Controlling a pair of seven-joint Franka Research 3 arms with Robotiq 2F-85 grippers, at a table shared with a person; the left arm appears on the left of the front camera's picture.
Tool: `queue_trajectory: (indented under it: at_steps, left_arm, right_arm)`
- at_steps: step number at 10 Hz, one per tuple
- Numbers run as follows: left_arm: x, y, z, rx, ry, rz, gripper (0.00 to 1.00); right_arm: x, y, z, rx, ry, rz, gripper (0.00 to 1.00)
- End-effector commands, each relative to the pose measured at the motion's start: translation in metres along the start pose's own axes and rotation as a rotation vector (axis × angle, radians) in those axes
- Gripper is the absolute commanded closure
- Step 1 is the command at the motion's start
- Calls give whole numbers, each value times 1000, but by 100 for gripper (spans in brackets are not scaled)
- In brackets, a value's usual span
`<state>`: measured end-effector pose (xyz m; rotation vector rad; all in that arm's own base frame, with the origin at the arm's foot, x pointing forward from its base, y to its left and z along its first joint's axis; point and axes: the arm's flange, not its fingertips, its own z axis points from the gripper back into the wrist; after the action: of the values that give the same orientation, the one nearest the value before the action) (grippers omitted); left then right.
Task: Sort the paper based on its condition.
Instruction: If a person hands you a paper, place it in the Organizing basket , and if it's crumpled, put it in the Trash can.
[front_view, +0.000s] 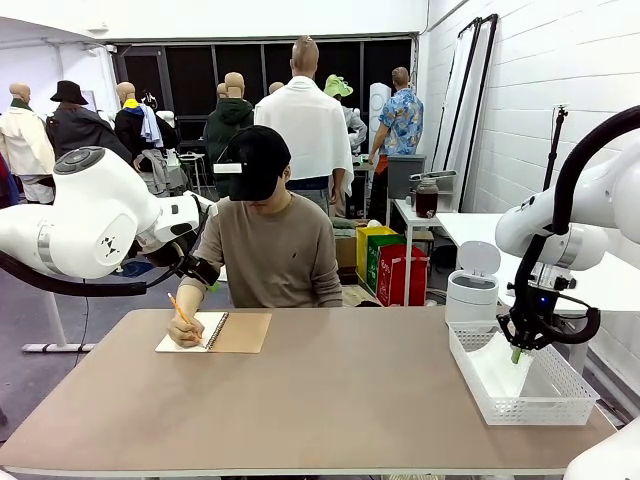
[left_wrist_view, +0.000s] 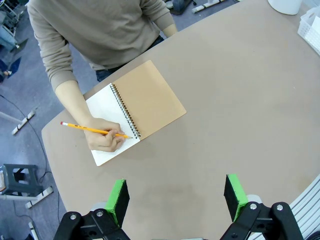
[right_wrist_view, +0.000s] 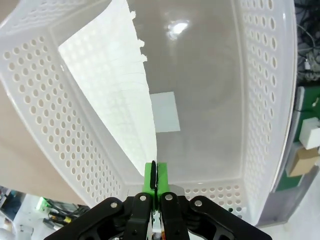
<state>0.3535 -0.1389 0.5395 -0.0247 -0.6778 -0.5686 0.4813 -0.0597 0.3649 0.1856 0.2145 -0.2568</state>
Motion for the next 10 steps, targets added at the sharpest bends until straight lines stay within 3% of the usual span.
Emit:
queue_trajectory:
  at_steps: [1,4,10]
  left_arm:
    - [-1,1,0,-1,0,1,0]
    - [-1,1,0,-1,0,1,0]
    - [-1,1,0,-1,0,1,0]
  right_arm:
    - [3,8,-2,-74,34,-42,56]
    - [1,12,-8,-126,75,-72,0]
    - [-2,18,2,-193,62,-119,0]
